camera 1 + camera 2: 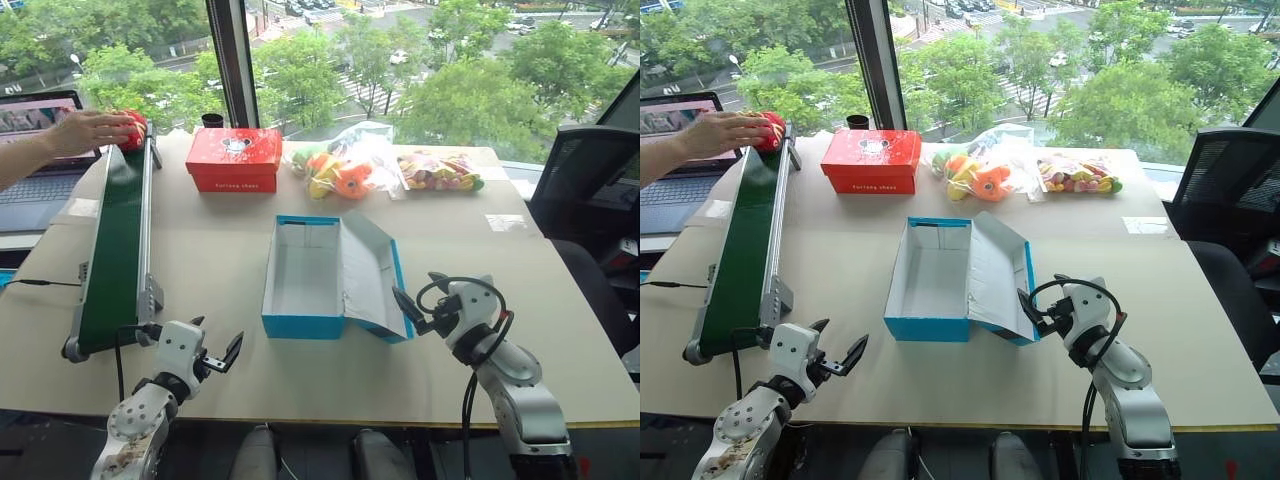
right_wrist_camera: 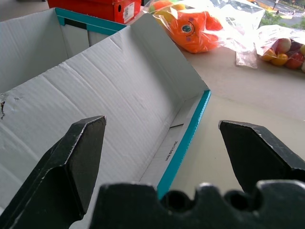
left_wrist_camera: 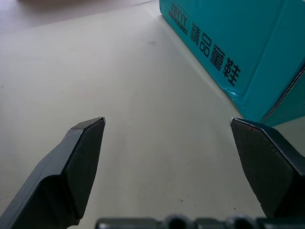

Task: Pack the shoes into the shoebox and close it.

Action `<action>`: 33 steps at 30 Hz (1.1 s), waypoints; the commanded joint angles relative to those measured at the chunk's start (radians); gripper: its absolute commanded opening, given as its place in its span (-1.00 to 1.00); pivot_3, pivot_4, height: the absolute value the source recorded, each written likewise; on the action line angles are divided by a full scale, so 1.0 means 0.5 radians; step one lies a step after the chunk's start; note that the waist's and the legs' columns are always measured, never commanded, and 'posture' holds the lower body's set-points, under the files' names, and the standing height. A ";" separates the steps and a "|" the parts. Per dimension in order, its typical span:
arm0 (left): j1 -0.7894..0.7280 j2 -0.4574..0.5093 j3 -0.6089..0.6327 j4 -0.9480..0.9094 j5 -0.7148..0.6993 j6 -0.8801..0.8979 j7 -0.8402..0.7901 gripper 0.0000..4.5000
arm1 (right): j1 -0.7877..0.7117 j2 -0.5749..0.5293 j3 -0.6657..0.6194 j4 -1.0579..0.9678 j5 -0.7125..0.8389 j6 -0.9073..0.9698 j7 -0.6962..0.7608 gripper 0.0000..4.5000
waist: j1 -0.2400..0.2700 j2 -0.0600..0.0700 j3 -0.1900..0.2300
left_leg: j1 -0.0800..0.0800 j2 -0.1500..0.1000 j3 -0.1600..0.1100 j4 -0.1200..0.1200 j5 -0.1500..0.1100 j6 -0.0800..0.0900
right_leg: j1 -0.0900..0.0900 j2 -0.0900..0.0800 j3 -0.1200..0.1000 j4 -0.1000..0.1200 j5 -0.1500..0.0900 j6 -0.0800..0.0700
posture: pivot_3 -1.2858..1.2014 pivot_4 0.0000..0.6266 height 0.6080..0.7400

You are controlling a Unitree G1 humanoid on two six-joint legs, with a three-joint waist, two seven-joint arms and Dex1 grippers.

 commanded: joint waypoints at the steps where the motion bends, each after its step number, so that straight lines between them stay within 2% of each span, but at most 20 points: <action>1: -0.080 -0.001 0.031 -0.021 -0.040 -0.045 0.008 1.00 | -0.132 0.051 0.067 -0.052 -0.091 0.039 -0.126 0.99 | -0.002 0.000 0.000 | 0.000 0.000 0.000 0.000 0.000 0.000 | 0.000 0.000 0.000 0.000 0.000 0.000 | 0.03 -0.52 0.99; 5: -0.332 -0.004 0.167 -0.104 -0.146 -0.039 0.081 1.00 | -0.508 0.097 0.099 0.000 -0.178 0.121 -0.257 0.99 | -0.013 0.000 0.001 | 0.000 0.002 0.000 0.000 0.001 0.000 | -0.005 0.002 0.000 0.002 0.003 0.006 | 0.03 -0.52 0.99; 8: -0.558 0.054 0.322 -0.028 -0.118 -0.081 0.196 1.00 | -0.929 0.087 0.125 0.103 -0.161 0.211 -0.236 0.99 | -0.008 0.000 0.000 | 0.001 0.002 0.000 0.001 0.002 0.001 | -0.001 0.003 -0.001 0.002 0.004 0.007 | 0.03 -0.52 0.99; 11: -0.699 0.132 0.361 0.085 0.004 -0.086 0.290 1.00 | -0.884 -0.202 -0.143 0.004 0.116 0.237 0.082 0.99 | -0.003 0.000 0.001 | 0.000 0.002 0.000 0.002 0.002 0.001 | -0.001 0.002 0.000 0.001 0.006 0.004 | 0.03 -0.52 0.99; 13: -0.824 0.169 0.384 0.159 0.039 0.005 0.374 1.00 | -0.959 -0.295 -0.158 0.065 0.188 0.213 0.236 0.99 | 0.057 -0.002 -0.001 | -0.004 0.000 -0.003 0.001 0.001 0.002 | 0.001 0.002 -0.005 -0.002 0.009 -0.002 | 0.03 -0.52 0.99; 15: -0.963 0.189 0.432 0.256 0.093 0.033 0.510 1.00 | -1.093 -0.314 -0.099 0.162 0.261 0.217 0.355 0.99 | 0.054 -0.003 0.000 | -0.006 -0.003 -0.002 0.001 -0.005 0.002 | 0.000 -0.002 -0.004 -0.006 0.008 0.000 | 0.03 -0.52 0.99; 22: -1.171 0.195 0.450 0.370 0.148 0.194 0.682 1.00 | -1.297 -0.206 0.189 0.326 0.376 0.336 0.669 0.99 | -0.007 -0.003 0.000 | -0.004 -0.001 -0.001 0.002 -0.005 0.002 | -0.001 0.001 -0.003 0.000 0.008 -0.001 | 0.03 -0.52 0.99; 28: -1.220 0.122 0.572 0.441 0.041 0.303 0.798 1.00 | -1.359 -0.055 0.367 0.518 0.309 0.258 0.771 0.99 | -0.004 -0.004 0.001 | -0.005 -0.001 -0.002 0.003 -0.005 0.002 | -0.002 0.000 -0.004 0.000 0.008 0.000 | 0.03 -0.52 0.99; 33: -1.255 0.048 0.702 0.496 -0.075 0.428 0.903 1.00 | -1.408 0.034 0.374 0.551 0.277 0.228 0.733 0.99 | 0.001 -0.004 0.001 | -0.005 -0.001 -0.002 0.003 -0.005 0.002 | -0.002 0.000 -0.004 0.001 0.008 0.000 | 0.03 -0.52 0.99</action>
